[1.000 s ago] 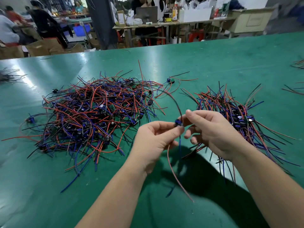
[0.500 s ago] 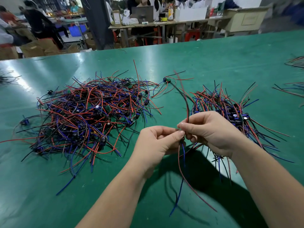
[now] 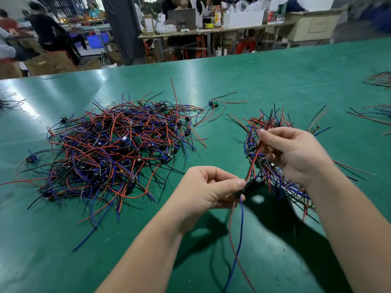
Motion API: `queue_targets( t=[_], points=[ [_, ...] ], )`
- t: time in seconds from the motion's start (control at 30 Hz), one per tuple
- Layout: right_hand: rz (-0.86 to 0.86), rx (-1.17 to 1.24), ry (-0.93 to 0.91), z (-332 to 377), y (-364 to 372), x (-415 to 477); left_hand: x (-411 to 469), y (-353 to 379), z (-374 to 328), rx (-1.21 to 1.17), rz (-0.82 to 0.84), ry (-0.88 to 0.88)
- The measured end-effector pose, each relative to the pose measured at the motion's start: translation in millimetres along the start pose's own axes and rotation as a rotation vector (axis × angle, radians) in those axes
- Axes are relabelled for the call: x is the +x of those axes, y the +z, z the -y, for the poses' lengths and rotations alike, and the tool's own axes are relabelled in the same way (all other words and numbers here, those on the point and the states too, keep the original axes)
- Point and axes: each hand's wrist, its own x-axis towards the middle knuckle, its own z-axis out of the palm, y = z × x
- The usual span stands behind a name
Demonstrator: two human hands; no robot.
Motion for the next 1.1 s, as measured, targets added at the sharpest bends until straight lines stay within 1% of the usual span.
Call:
queue_targets(
  t=[0.07,0.2,0.37,0.53,0.63,0.73,0.8,0.9,0.97,1.03,1.1],
  points=[
    [-0.068,0.012,-0.025,4.9,-6.4,2.2,-0.3,1.9,2.6,0.057,0.026,-0.021],
    [-0.15,0.014,-0.031,9.2,-14.5,4.2,0.9,2.2,5.6,0.138,0.006,-0.034],
    [-0.144,0.051,0.025,7.0,-14.1,3.9,2.6,-1.8,9.5,0.266,-0.022,-0.033],
    [-0.144,0.169,0.136,5.8,-10.5,6.0,1.2,-0.1,11.2,0.331,0.078,-0.015],
    [-0.103,0.31,0.235,5.3,-7.5,6.3,-0.9,-2.0,5.7,0.234,0.14,-0.033],
    [0.017,0.398,0.304,5.8,-6.9,5.7,-2.1,-6.8,-2.0,0.077,0.15,0.007],
    [0.078,0.343,0.316,2.4,-5.5,4.7,-1.7,-8.5,-6.8,-0.083,0.092,0.065],
    [0.153,0.128,0.314,-4.4,0.7,0.1,1.7,-11.7,-10.2,-0.357,-0.054,0.156],
    [0.25,0.021,0.301,-7.5,2.7,-3.6,4.0,-14.5,-11.2,-0.482,-0.12,0.187],
    [0.357,-0.071,0.272,-8.8,5.0,-8.2,5.8,-14.9,-10.8,-0.524,-0.173,0.226],
    [0.425,-0.057,0.236,-10.6,10.4,-12.1,8.0,-12.0,-6.7,-0.447,-0.206,0.271]
  ],
)
